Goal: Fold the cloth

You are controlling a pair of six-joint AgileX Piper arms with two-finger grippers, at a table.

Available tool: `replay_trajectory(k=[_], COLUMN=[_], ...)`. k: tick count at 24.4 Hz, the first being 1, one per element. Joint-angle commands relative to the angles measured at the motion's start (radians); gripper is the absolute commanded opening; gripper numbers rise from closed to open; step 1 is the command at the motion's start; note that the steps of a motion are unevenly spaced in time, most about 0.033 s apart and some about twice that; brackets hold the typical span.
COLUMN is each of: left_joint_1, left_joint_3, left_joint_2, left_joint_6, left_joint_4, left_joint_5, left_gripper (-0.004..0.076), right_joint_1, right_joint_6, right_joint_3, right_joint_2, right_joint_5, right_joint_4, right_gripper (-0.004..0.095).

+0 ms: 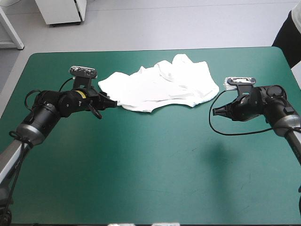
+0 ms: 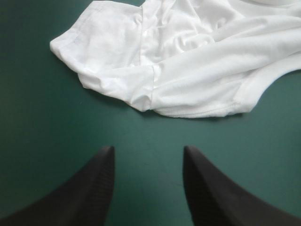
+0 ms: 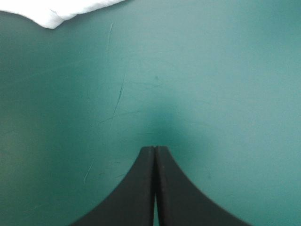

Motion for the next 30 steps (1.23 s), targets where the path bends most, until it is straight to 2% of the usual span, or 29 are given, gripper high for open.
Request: replay_trajectory(k=[1,7,18,22,27,28,29,30], left_joint_1=[0.002,0.000,-0.057,-0.057,-0.057,-0.057,-0.057,-0.057], left_joint_3=[-0.100,-0.250,-0.474,-0.493,-0.510,-0.510,-0.510,-0.510], left_joint_2=[0.037,0.229,0.530,0.611,0.669,0.669,0.669,0.669], left_joint_6=[-0.045,-0.065,-0.061,-0.038,-0.034,-0.034,-0.034,-0.034], left_joint_4=[-0.050,-0.119,0.017,0.018,0.016,0.016,0.016,0.011], left_joint_5=[0.018,0.143,0.249,0.205,0.201,0.192,0.179,0.175], left_gripper=[0.0484,0.0484,0.0484,0.0484,0.0470,0.0445,0.0363,0.0194], right_joint_1=[0.003,0.003,0.003,0.003,0.003,0.003,0.003,0.003], right_joint_6=[0.001,0.001,0.001,0.001,-0.001,-0.004,-0.004,-0.004], right_joint_3=[-0.027,-0.027,-0.027,-0.027,-0.027,-0.027,-0.027,-0.027], right_joint_2=[-0.039,-0.039,-0.039,-0.039,-0.039,-0.039,-0.039,-0.039], right_joint_5=[-0.029,-0.042,-0.045,-0.043,-0.048,-0.048,-0.050,-0.052], right_joint_4=[0.021,0.031,0.031,0.080,0.105,0.105,0.105,0.105], right_gripper=[-0.0013,-0.0013,-0.0013,-0.0013,-0.0013,-0.0013,-0.0013,-0.0013])
